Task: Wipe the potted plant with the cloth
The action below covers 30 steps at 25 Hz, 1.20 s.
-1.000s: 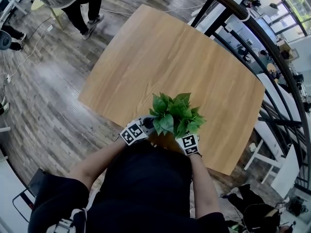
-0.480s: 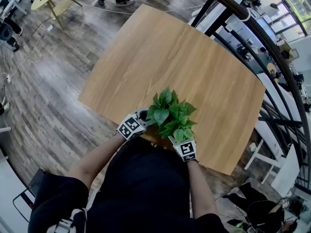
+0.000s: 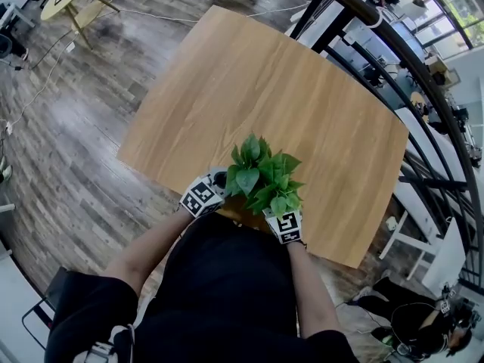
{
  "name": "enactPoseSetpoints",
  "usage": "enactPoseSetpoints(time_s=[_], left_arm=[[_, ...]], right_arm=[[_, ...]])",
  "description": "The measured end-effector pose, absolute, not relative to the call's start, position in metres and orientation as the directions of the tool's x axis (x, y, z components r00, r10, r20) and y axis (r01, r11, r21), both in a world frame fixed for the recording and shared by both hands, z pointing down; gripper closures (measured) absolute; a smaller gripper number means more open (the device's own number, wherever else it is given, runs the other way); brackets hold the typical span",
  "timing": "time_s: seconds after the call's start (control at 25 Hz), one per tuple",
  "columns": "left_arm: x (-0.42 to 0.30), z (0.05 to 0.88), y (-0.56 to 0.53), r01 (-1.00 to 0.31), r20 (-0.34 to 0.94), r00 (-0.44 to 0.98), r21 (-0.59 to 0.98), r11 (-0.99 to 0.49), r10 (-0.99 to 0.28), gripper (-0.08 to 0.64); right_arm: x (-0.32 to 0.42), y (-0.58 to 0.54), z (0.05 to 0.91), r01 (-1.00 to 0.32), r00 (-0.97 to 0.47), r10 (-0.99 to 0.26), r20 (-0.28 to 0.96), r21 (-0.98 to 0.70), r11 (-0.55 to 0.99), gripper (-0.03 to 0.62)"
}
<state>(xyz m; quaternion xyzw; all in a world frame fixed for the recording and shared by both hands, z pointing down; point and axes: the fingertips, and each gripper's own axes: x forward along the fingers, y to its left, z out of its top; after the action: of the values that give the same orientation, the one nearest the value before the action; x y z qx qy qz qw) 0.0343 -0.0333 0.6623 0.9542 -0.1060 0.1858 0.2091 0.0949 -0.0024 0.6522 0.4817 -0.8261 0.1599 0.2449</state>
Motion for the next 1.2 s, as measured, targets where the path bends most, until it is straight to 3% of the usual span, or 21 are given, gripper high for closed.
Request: enactPoseSetpoints(time_s=[0.32, 0.68, 1.2], left_arm=[[0.039, 0.662, -0.009, -0.235, 0.395, 0.915, 0.370, -0.899, -0.077, 0.469], [0.053, 0.655, 0.043, -0.047, 0.392, 0.916, 0.317, -0.947, 0.086, 0.469], [0.038, 0.623, 0.035, -0.104, 0.321, 0.947, 0.326, -0.940, 0.007, 0.469]], right_arm=[[0.100, -0.009, 0.654, -0.898, -0.382, -0.745, 0.547, -0.028, 0.439, 0.236], [0.097, -0.002, 0.662, -0.902, -0.384, -0.742, 0.550, -0.050, 0.429, 0.236], [0.106, 0.030, 0.617, -0.930, -0.363, -0.811, 0.459, -0.119, 0.349, 0.236]])
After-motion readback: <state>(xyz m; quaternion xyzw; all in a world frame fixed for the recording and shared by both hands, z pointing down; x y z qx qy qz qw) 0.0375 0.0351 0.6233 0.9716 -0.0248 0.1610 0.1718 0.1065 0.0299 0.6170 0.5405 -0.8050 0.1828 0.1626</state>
